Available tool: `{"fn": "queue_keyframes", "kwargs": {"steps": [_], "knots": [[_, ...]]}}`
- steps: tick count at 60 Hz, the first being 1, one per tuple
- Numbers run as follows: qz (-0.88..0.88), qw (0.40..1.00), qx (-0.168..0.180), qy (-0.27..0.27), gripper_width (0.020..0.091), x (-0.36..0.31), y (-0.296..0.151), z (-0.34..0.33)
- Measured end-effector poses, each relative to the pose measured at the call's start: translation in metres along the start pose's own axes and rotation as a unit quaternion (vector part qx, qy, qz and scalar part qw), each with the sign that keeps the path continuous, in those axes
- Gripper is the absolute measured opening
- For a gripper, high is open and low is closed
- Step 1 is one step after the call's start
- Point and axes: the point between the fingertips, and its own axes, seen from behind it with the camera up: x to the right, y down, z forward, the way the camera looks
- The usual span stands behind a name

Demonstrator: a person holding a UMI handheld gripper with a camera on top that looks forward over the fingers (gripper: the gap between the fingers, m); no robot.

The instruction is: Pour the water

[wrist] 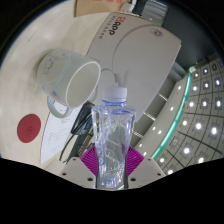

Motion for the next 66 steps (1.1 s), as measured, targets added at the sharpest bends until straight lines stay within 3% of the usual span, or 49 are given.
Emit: {"fn": "queue_keyframes", "kwargs": {"steps": [8,15,27,43,58,66], "knots": [[0.166,0.986,0.003,-0.029,0.0314,0.002,0.011,-0.006],[0.344,0.937,0.017,-0.055,0.0313,0.01,0.021,-0.014],[0.603,0.787,0.07,-0.113,0.0322,0.011,0.019,-0.029],[0.771,0.597,0.074,-0.21,0.0322,-0.056,-0.002,-0.033],[0.799,0.544,0.071,-0.248,0.0327,-0.111,-0.028,-0.034],[0.809,0.536,0.087,-0.227,0.0394,-0.114,-0.024,-0.041]]}}
